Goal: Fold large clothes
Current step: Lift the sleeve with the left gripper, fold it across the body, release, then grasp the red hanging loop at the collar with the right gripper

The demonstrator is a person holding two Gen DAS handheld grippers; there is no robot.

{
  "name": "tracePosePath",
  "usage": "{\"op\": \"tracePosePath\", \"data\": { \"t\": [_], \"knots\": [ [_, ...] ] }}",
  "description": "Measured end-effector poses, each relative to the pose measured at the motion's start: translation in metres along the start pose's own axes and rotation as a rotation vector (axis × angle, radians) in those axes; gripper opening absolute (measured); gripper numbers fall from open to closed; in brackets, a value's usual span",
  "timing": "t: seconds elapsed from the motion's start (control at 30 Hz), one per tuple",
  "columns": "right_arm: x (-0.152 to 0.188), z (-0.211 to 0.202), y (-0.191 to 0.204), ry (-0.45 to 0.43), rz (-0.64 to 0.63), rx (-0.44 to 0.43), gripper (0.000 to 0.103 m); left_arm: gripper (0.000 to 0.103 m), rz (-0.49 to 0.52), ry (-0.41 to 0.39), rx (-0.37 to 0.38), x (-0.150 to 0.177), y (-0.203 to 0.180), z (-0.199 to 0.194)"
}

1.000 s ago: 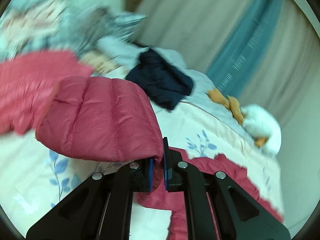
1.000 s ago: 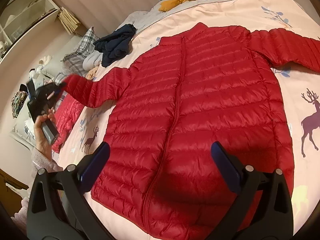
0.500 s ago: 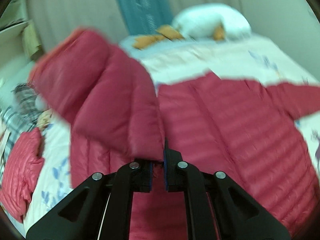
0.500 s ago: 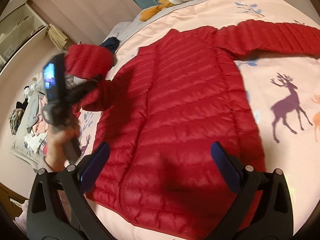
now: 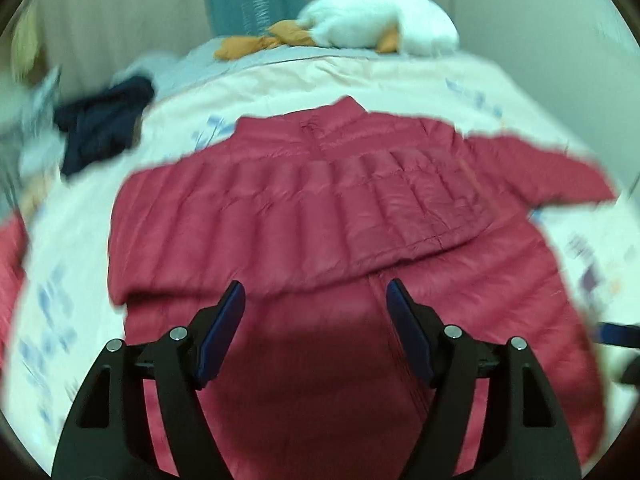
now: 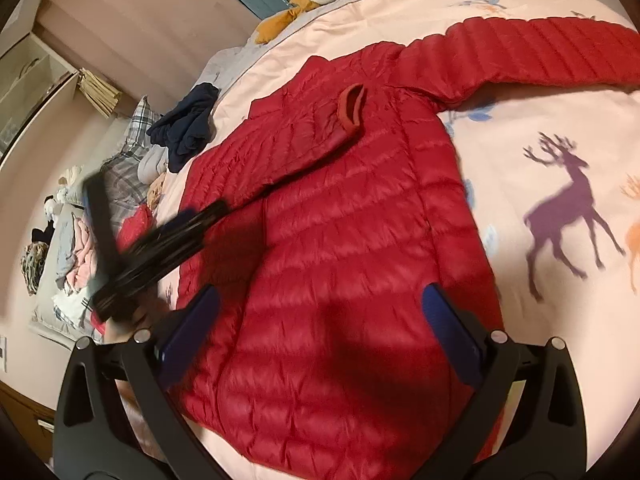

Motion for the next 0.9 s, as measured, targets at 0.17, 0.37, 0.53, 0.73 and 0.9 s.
{"op": "tracePosePath", "data": {
  "t": [0.17,0.37,0.53,0.73,0.9],
  "knots": [
    [-0.045,0.031,0.008,-0.005,-0.006,0.023,0.101,0.073,-0.404,-0.012,0.186,0.04,0.092,-0.018],
    [-0.086,0.092,0.0,0.045,0.139,0.048,0.101,0.073,-0.744,-0.018,0.443,0.077,0.162,-0.003],
    [-0.1,0.111,-0.005,-0.033,0.22,0.093,0.093,0.073,-0.852,-0.037,0.615,0.069,0.166,0.019],
    [-0.118,0.124,-0.018,-0.061,0.299,0.105,0.026,0.073,-0.997,-0.074,0.607,0.045,0.176,0.064],
    [-0.134,0.095,0.014,-0.174,0.128,0.113,0.013,0.073,-1.118,-0.156,0.452,0.052,0.202,0.069]
  ]
}}
Point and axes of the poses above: each gripper's, at about its wrist camera, not at the fingertips, and z roughly the way its jaws point, y to its left, x to its underside, the point moved 2 cm from there along z, roughly the way its jaws point, and after that the axes turned 6 degrees about z, right-handed, at the moved point
